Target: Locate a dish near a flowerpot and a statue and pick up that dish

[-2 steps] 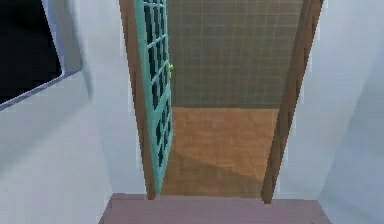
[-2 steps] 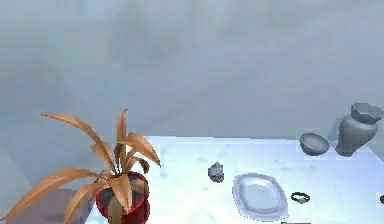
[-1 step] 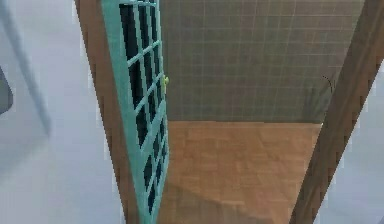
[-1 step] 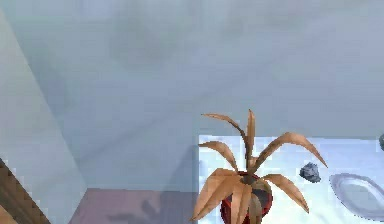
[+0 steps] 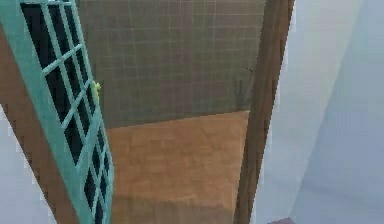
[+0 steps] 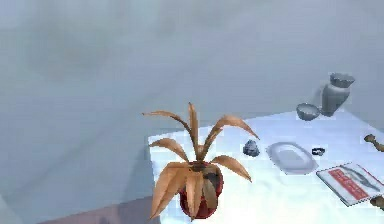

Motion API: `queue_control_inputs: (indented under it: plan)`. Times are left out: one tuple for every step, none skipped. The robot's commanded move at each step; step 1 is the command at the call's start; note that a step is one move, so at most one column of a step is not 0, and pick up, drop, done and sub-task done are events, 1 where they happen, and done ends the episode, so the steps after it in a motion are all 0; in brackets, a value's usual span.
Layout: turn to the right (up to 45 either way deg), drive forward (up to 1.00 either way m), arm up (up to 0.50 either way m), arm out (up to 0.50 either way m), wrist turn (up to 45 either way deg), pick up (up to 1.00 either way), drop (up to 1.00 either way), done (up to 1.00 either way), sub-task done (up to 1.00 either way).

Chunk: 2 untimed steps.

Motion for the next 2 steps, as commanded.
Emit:
queue_control_inputs:
  plan:
    - [0.0, 1.00, 0.00, 0.00, 0.0, 0.00, 0.00, 0.00, 0.00]
    - [12.0, 0.00, 0.00, 0.00, 0.0, 0.00, 0.00, 0.00, 0.00]
